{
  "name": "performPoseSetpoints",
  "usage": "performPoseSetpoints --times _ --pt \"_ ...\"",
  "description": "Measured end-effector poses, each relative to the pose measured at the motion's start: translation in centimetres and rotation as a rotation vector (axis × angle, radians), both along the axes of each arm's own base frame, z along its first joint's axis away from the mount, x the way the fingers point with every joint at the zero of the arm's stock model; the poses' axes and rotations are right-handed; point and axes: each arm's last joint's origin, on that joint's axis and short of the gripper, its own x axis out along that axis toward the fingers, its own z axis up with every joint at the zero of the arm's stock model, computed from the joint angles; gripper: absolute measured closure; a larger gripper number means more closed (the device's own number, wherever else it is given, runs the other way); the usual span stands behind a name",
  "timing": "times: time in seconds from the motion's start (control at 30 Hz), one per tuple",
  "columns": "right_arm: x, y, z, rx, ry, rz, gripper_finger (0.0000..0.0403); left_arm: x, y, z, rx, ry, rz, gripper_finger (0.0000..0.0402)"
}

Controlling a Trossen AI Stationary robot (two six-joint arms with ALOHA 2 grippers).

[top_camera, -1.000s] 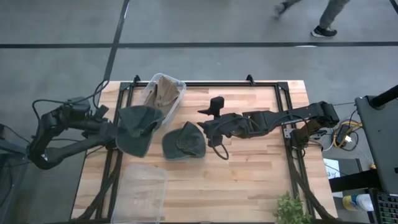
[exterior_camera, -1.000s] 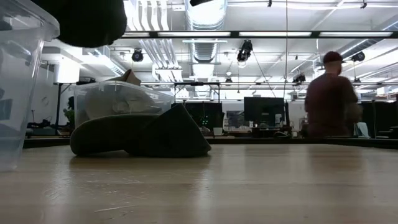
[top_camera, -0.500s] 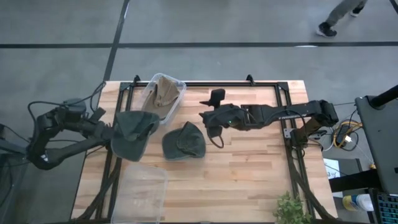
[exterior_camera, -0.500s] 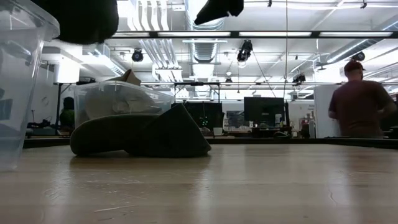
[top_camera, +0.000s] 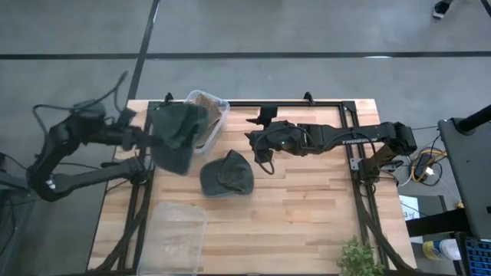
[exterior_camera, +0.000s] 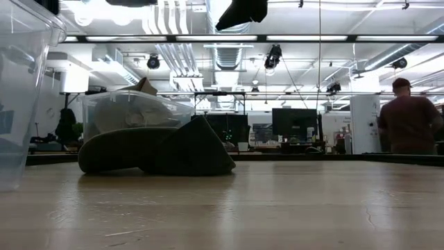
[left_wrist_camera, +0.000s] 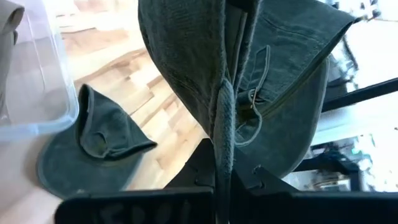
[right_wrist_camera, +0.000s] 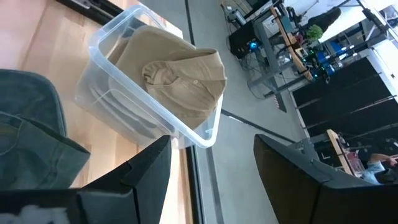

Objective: Pick and place caps into container
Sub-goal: Put the bottom black cap into the bottom transparent container

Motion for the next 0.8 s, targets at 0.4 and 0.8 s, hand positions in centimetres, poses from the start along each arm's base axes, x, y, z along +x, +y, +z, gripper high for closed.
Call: performPoseSetpoints --times 0.4,0.8 --pt "-0.3 0.4 -0.6 -0.003 0.083 0.047 0.0179 3.4 1.3 -0.9 -0.063 0.120 -0.054 0.0397" --pt "-0.2 8.9 0.4 -0.303 0.068 0.362 0.0197 3.2 1.2 -1.3 -0.102 0.183 0.001 0.0397"
